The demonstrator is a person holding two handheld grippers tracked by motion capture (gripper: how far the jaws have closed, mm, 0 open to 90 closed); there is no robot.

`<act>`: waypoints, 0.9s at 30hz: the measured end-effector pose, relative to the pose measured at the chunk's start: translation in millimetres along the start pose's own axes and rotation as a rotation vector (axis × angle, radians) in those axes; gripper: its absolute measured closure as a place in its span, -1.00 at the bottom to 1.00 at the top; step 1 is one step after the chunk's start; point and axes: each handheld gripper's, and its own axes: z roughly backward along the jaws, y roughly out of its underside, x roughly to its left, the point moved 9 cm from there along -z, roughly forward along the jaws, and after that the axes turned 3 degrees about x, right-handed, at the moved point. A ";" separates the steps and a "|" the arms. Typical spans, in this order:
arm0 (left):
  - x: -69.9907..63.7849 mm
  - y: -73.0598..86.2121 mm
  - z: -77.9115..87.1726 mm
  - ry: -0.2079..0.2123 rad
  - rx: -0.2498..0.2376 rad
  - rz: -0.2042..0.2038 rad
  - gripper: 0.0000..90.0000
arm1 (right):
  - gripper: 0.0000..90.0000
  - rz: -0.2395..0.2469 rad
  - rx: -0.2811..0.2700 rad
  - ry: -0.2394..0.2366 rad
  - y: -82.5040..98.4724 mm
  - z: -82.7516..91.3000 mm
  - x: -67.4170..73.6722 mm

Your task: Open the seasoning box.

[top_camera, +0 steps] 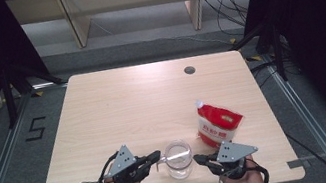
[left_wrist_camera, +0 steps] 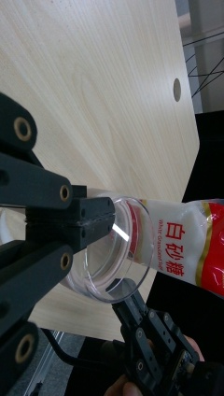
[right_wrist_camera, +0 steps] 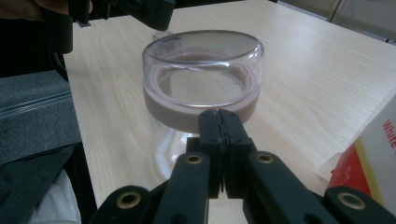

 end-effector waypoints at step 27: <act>-0.7 2.1 0.7 0.015 0.008 0.019 0.98 | 1.00 0.031 -0.052 -0.014 -20.0 -1.1 3.9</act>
